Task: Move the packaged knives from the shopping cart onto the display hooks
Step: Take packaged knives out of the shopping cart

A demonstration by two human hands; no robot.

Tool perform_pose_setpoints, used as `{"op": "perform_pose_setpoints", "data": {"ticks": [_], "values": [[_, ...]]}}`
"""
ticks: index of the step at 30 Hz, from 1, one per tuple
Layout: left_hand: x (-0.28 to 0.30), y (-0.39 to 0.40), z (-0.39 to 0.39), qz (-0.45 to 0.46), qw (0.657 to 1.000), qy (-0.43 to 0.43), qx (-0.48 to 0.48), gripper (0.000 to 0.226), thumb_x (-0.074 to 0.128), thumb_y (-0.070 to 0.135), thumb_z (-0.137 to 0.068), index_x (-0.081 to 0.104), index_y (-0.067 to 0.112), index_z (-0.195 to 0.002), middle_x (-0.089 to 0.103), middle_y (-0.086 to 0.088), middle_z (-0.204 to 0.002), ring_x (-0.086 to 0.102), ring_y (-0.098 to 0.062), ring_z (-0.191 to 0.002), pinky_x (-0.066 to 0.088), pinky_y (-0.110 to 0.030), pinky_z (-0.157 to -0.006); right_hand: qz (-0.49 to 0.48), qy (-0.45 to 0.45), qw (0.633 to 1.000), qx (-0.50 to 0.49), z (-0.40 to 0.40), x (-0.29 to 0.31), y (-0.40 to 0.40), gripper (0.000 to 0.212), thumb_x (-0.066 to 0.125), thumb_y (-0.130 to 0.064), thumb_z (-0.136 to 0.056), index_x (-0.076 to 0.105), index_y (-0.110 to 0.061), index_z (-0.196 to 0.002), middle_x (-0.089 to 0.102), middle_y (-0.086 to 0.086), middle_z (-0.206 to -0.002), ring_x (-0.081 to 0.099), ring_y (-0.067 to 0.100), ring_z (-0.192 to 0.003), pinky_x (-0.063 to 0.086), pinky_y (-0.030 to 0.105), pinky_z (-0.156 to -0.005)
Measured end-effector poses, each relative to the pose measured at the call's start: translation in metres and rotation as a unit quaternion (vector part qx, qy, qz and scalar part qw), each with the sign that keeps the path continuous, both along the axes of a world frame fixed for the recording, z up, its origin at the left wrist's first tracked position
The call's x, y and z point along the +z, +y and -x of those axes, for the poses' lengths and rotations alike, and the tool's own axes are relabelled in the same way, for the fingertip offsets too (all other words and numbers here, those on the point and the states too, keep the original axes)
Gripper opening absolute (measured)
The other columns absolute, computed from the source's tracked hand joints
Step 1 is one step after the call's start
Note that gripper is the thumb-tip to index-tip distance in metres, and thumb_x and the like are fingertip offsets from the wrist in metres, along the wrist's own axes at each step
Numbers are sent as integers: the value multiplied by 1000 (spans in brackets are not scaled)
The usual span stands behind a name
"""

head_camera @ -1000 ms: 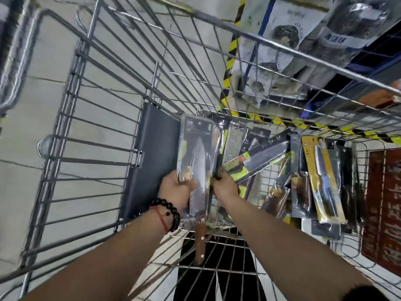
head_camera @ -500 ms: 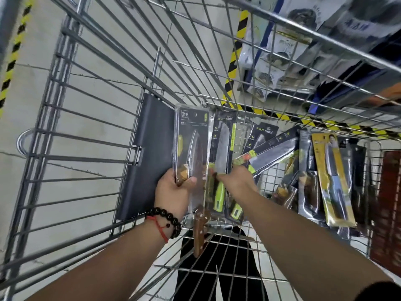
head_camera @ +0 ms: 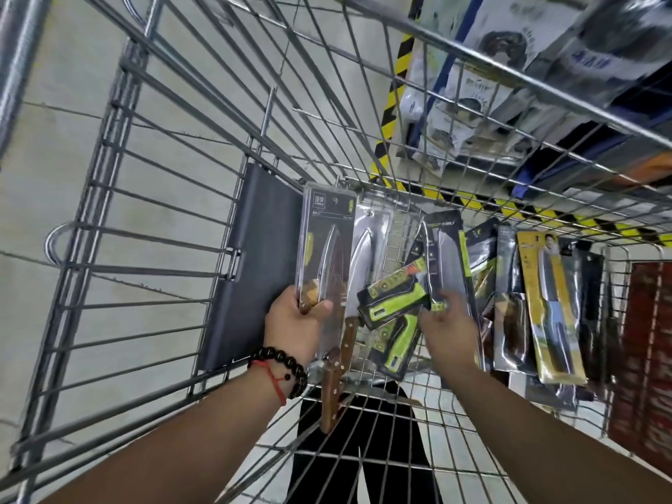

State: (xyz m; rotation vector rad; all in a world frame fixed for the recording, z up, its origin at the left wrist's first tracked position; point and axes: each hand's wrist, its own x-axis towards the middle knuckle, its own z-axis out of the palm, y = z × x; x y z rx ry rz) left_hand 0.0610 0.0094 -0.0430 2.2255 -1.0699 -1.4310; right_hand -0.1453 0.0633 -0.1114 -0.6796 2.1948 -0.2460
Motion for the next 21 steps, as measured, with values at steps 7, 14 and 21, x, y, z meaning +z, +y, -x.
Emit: {"op": "perform_pose_setpoints", "data": {"ticks": [7,14,21], "values": [[-2,-1,-1,3,1000,19,17,11,70,15,-84,63,22,-87,69,2,-83,64,-15,-80,53,-34,-80,-58,-11,991,116,-86,-56,-97,74,62,-14,-91,17,-8,-150,29,25,-148,32,40,-135,33,47,-109],[-6,1,-4,4,1000,17,9,10,71,15,-84,62,19,-86,68,4,-80,62,-12,-73,51,-30,-75,-86,77,969,216,-105,-66,-89,102,66,-1,-83,-3,-26,-154,18,28,-148,32,45,-130,38,50,-104],[-2,2,-1,12,999,32,-2,11,69,10,-85,61,18,-86,64,8,-74,57,-6,-68,45,-23,-67,-84,75,976,187,-49,-65,-97,80,63,-20,-85,13,-22,-147,55,14,-130,63,33,-98,52,48,-86]]}}
